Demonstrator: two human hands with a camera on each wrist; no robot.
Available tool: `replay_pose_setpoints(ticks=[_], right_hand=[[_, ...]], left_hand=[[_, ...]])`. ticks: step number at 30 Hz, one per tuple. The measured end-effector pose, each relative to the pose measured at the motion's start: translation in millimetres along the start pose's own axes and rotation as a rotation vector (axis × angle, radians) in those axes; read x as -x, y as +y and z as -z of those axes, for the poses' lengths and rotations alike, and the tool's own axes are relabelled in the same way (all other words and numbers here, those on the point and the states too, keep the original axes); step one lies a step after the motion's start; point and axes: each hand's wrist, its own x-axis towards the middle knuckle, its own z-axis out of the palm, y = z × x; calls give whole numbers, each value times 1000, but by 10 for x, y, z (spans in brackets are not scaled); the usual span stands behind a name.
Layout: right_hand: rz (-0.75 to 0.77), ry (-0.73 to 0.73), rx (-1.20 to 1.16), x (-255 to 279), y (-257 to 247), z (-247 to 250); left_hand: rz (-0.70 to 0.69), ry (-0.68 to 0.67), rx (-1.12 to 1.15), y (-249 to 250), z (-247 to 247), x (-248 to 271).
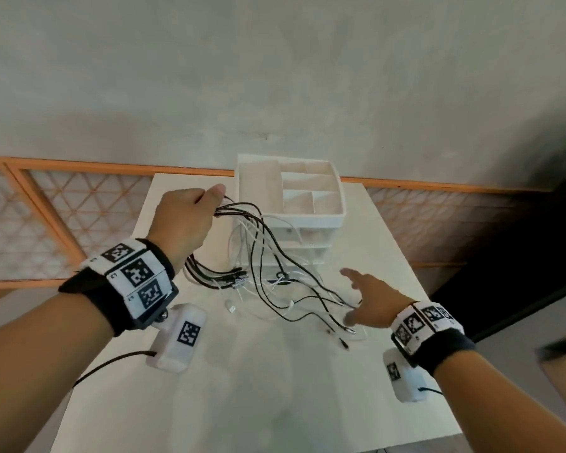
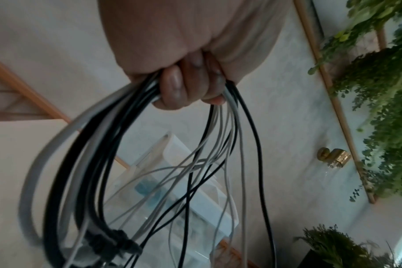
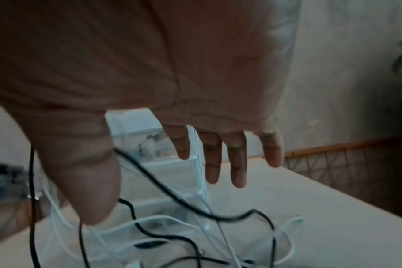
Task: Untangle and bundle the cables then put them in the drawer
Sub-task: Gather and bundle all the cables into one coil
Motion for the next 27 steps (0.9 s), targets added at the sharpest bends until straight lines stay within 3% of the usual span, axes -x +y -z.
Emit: replay_pose_setpoints(ticks=[2, 5, 7, 9, 13, 15, 17, 19, 21, 24, 27], right_hand=[[162, 103, -267, 41, -91, 110], [466, 485, -596, 181, -480, 377], [616, 653, -643, 265, -807, 506], [666, 648, -564, 236, -1034, 508], [453, 455, -355, 31, -1061, 311], [390, 465, -374, 4, -955, 296], [384, 584, -430, 50, -890, 382], [380, 802, -466, 104, -846, 556], [284, 914, -523, 114, -697, 699], [-64, 812, -508, -28, -243, 687], [-399, 544, -153, -303, 297, 294]], left_hand=[[-47, -36, -10, 22, 0, 14], [-131, -102, -69, 81, -78, 88], [-190, -144, -103, 146, -138, 156], [-234, -168, -133, 199, -182, 204], [-274, -137, -180, 215, -162, 198], [-243, -114, -267, 189, -118, 171], [-179, -102, -395, 119, -111, 159], [-109, -86, -503, 15, -134, 134], [-31, -50, -530, -102, -129, 93], [63, 41, -468, -232, -12, 38], [86, 130, -321, -277, 70, -4]])
